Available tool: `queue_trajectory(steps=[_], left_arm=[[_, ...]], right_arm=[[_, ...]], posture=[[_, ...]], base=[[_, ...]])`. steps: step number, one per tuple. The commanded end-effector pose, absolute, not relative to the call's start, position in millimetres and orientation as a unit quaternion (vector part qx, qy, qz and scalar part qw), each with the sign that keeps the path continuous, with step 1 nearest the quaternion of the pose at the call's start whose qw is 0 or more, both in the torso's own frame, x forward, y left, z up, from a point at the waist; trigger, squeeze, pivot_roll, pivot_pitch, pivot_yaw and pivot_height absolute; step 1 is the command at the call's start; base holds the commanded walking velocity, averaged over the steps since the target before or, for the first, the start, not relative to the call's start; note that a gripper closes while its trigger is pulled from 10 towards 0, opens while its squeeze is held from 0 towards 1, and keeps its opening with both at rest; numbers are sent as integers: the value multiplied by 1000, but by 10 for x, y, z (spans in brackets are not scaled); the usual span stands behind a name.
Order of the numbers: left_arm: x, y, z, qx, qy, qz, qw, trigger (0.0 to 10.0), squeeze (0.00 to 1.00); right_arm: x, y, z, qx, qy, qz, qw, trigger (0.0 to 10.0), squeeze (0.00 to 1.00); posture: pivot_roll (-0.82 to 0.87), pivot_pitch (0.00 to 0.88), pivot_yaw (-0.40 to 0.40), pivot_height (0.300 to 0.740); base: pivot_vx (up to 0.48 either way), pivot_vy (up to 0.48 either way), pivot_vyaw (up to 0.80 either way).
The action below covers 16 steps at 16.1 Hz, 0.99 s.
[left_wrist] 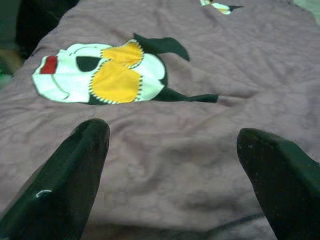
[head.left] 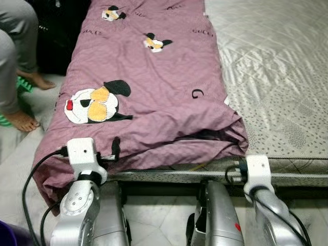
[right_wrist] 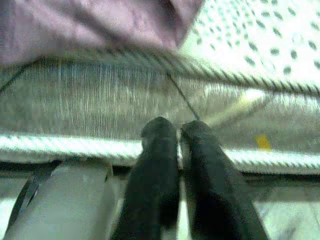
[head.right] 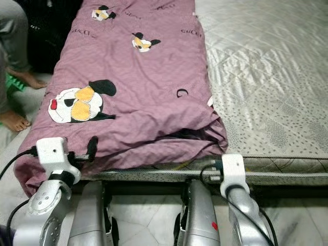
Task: Clean up the room
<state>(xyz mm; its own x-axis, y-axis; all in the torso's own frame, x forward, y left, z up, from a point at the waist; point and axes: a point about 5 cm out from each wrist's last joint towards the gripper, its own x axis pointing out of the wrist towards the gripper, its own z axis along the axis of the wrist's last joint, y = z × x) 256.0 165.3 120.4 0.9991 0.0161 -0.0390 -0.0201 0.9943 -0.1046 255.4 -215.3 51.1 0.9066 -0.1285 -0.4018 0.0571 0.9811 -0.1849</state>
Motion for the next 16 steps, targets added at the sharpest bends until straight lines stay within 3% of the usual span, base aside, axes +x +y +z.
queue_trajectory(steps=[1, 3, 4, 5, 10, 15, 16], left_arm=[[2546, 1685, 1156, -52, 28, 15, 998, 10000, 0], [2562, 1684, 1150, -52, 28, 13, 998, 10000, 0], [2574, 1671, 1166, -54, 24, 12, 998, 10000, 0], [2580, 1671, 1172, -54, 22, 11, 998, 10000, 0], [2606, 1673, 1183, -56, 18, 10, 998, 10000, 0], [2600, 1684, 1175, -53, 19, 10, 998, 10000, 0], [2597, 1685, 1180, -53, 18, 10, 998, 10000, 0]], right_arm=[[2509, -2157, 522, -78, 214, -45, 973, 0, 0], [2488, -2098, 572, -57, 203, -29, 977, 0, 0], [2579, -2070, 739, -55, 153, -20, 986, 4471, 604], [2625, -2051, 798, -50, 133, -12, 990, 10000, 1000], [2856, -1800, 958, -36, 86, 71, 993, 10000, 1000], [3061, -1803, 1055, -92, 54, 65, 992, 10000, 1000], [3101, -1841, 1120, -101, 36, 51, 993, 10000, 929]], posture=[[60, 196, 13, 533], [53, 192, 16, 533], [55, 186, 17, 533], [56, 184, 17, 533], [64, 176, 20, 533], [70, 175, 20, 533], [80, 177, 19, 533]], base=[[0, 0, 0], [0, 0, 0], [0, 0, 0], [0, 0, 0], [0, 0, 0], [0, 0, 0], [0, 0, 0]])
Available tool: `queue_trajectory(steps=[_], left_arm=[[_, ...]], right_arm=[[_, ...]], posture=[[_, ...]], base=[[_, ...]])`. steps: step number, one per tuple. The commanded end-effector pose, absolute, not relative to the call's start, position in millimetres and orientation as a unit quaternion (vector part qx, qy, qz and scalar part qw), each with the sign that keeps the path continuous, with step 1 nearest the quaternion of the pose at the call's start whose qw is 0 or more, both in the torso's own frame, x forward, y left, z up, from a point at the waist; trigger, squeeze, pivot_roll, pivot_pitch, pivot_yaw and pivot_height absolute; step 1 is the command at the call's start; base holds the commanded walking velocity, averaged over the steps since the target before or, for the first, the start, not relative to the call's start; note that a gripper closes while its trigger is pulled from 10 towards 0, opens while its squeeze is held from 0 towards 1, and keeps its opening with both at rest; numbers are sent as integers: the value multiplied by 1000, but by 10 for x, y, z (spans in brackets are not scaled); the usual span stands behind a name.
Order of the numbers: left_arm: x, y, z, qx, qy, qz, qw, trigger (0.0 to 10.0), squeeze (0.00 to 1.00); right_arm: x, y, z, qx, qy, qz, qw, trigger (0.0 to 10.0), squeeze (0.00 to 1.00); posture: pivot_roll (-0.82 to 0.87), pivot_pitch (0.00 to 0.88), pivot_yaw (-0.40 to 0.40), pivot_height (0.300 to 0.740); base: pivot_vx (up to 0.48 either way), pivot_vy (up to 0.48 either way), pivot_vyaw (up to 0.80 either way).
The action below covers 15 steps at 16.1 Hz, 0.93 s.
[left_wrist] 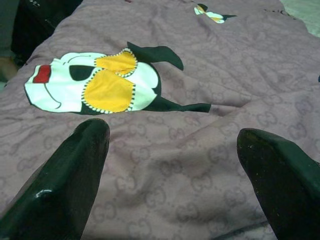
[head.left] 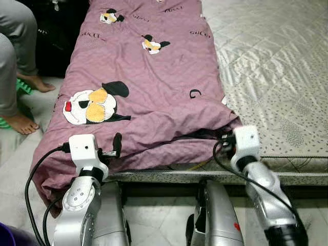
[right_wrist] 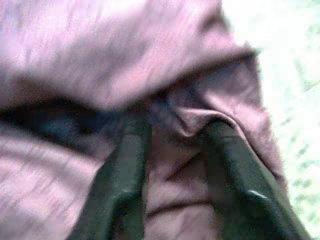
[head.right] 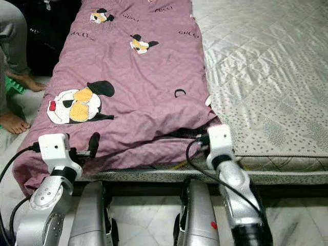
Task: Clean up the room
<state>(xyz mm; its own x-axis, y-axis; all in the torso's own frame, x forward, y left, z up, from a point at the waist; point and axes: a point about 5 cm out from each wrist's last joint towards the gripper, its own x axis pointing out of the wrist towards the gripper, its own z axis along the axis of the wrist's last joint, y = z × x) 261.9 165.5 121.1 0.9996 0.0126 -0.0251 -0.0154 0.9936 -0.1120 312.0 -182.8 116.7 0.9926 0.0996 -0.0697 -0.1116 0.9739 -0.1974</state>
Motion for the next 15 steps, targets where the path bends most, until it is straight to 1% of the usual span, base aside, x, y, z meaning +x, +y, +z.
queue_trajectory(steps=[1, 2, 4, 6, 8, 10, 11, 12, 13, 15], left_arm=[[2591, 1691, 1184, -52, 18, 11, 998, 10000, 0], [2587, 1698, 1183, -52, 18, 12, 998, 10000, 0], [2582, 1713, 1176, -51, 19, 14, 998, 10000, 0], [2600, 1688, 1170, -52, 19, 11, 998, 10000, 0], [2616, 1654, 1172, -54, 19, 5, 998, 10000, 0], [2626, 1654, 1174, -54, 18, 3, 998, 10000, 0], [2631, 1673, 1183, -53, 17, 4, 998, 10000, 0], [2631, 1678, 1184, -53, 17, 5, 998, 10000, 0], [2630, 1680, 1186, -53, 16, 6, 998, 10000, 0], [2625, 1676, 1186, -53, 16, 6, 998, 10000, 0]], right_arm=[[3123, -1923, 1152, -118, 32, 30, 992, 10000, 976], [3121, -1979, 1147, -122, 35, 26, 992, 10000, 984], [3011, -2135, 1051, -128, 52, 33, 990, 10000, 1000], [2936, -2184, 982, -134, 63, 36, 988, 10000, 984], [2964, -2169, 998, -134, 56, 36, 989, 10000, 984], [3066, -2104, 1077, -138, 34, 32, 989, 10000, 1000], [3156, -2005, 1144, -122, 15, 44, 991, 10000, 965], [3177, -1972, 1156, -118, 12, 49, 992, 10000, 929], [3209, -1892, 1171, -108, 6, 67, 992, 10000, 8], [3244, -1771, 1191, -97, -2, 96, 991, 10000, 0]], posture=[[81, 177, 18, 533], [83, 176, 18, 533], [75, 178, 20, 533], [66, 179, 25, 533], [62, 176, 31, 533], [67, 173, 32, 533], [71, 172, 30, 533], [71, 172, 30, 533], [78, 170, 27, 533], [84, 167, 23, 533]], base=[[0, 0, 0], [0, 0, 0], [0, 0, 0], [0, 0, 0], [0, 0, 0], [0, 0, 0], [0, 0, 0], [0, 0, 0], [0, 0, 0], [0, 0, 0]])
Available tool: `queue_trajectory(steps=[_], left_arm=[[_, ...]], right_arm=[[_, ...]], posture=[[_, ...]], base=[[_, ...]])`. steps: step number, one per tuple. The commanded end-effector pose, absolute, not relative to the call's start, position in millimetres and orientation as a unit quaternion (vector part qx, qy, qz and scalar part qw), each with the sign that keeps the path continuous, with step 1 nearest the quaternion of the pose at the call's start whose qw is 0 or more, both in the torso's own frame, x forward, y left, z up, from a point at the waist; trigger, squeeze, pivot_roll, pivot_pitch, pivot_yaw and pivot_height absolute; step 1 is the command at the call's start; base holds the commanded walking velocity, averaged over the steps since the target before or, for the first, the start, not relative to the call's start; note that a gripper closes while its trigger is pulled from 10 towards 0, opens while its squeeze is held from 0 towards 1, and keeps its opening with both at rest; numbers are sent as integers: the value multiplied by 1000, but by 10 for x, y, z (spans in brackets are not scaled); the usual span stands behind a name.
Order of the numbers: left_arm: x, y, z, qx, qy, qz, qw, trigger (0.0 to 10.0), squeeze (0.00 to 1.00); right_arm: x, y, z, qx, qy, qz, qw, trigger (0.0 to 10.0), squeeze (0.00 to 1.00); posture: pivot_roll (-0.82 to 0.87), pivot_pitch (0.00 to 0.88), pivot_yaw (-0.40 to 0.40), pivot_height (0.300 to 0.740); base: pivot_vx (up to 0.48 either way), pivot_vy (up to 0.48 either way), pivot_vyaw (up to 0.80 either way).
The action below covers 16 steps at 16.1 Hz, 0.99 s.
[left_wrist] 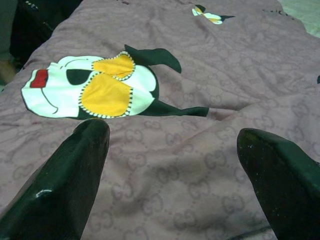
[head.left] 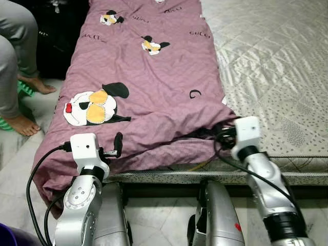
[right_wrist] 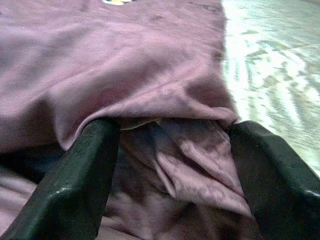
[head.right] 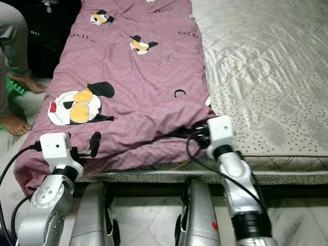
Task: Clean up the room
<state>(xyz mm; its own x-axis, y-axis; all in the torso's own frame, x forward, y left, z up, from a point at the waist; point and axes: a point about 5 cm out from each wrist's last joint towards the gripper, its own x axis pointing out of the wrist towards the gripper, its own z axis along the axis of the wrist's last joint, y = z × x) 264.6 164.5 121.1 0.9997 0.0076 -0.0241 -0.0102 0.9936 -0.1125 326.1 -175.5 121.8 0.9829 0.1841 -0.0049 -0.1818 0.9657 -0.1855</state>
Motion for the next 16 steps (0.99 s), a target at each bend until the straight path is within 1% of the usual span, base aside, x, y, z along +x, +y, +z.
queue_trajectory(steps=[1, 2, 5, 12, 14, 16], left_arm=[[2616, 1670, 1185, -53, 16, 7, 998, 10000, 0], [2611, 1678, 1186, -52, 15, 9, 998, 10000, 0], [2615, 1691, 1189, -52, 14, 11, 999, 10000, 0], [2630, 1670, 1183, -52, 13, 7, 999, 10000, 0], [2613, 1700, 1171, -49, 15, 8, 999, 10000, 0], [2615, 1716, 1172, -47, 16, 8, 999, 10000, 0]], right_arm=[[3279, -1672, 1217, -78, -10, 110, 991, 0, 0], [3311, -1612, 1233, -70, -15, 114, 991, 0, 0], [3328, -1587, 1231, -70, -20, 112, 991, 0, 0], [3328, -1670, 1148, -78, -10, 84, 993, 0, 0], [3324, -1752, 1151, -63, -7, 66, 996, 0, 0], [3271, -1802, 1177, -46, -9, 68, 997, 0, 0]], posture=[[86, 166, 23, 533], [93, 162, 18, 533], [93, 162, 18, 533], [83, 158, 20, 533], [83, 158, 20, 533], [78, 161, 24, 533]], base=[[0, 0, 0], [0, 0, 0], [0, 0, 0], [0, 0, 0], [0, 0, 0], [0, 0, 0]])
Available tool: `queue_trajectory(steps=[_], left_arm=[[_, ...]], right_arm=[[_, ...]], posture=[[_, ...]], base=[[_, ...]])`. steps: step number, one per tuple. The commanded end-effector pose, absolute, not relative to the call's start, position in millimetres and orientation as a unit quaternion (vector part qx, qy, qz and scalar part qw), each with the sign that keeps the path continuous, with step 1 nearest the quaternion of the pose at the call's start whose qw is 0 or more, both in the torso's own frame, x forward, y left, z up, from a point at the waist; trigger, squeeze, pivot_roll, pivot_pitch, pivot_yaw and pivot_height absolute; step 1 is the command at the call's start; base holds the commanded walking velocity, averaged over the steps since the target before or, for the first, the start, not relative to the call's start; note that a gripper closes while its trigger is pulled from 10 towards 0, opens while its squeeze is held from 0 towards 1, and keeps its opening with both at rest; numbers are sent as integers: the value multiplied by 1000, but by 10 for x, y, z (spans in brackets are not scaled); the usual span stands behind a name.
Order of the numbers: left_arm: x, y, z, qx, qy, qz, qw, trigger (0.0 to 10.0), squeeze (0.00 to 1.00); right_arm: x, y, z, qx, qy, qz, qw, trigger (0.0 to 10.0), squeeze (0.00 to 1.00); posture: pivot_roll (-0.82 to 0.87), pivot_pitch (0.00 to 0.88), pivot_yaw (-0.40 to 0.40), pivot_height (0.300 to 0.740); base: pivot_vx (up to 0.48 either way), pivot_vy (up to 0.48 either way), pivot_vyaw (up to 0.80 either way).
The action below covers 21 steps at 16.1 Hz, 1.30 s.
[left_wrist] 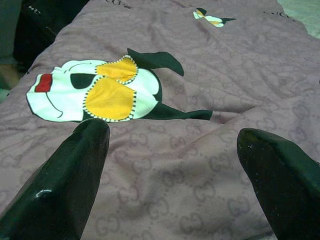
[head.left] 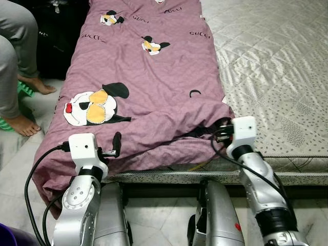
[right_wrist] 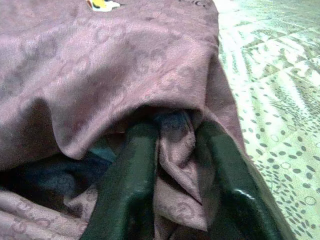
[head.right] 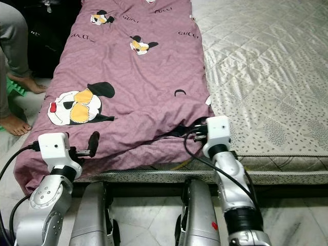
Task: Clean up the room
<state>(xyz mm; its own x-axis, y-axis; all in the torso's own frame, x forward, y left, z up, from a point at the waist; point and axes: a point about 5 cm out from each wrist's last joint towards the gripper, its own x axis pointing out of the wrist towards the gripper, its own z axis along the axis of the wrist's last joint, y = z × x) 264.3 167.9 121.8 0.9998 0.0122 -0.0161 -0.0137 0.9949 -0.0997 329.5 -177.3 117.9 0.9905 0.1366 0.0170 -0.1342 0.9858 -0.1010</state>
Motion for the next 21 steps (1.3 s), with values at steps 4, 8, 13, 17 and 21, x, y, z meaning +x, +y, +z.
queue_trajectory(steps=[4, 8, 13, 17, 21], left_arm=[[2637, 1682, 1162, -50, 16, 4, 999, 10000, 0], [2648, 1675, 1161, -52, 15, 3, 999, 10000, 0], [2672, 1708, 1170, -48, 11, 5, 999, 10000, 0], [2687, 1683, 1146, -50, 15, -5, 999, 10000, 0], [2704, 1690, 1147, -50, 14, -8, 999, 10000, 0]], right_arm=[[3177, -1845, 1142, -39, -6, 77, 996, 0, 0], [3139, -1750, 1141, -27, -7, 102, 994, 0, 0], [2834, -1901, 1071, -20, -9, 140, 990, 0, 0], [2454, -2263, 993, -31, 26, 127, 991, 0, 0], [2061, -2437, 863, -13, 88, 186, 978, 0, 0]], posture=[[56, 163, 23, 533], [58, 155, 22, 533], [46, 147, 23, 533], [8, 151, 38, 533], [-2, 150, 41, 533]], base=[[0, 0, 0], [0, 0, 0], [0, 0, 0], [0, 0, 0], [0, 0, 0]])
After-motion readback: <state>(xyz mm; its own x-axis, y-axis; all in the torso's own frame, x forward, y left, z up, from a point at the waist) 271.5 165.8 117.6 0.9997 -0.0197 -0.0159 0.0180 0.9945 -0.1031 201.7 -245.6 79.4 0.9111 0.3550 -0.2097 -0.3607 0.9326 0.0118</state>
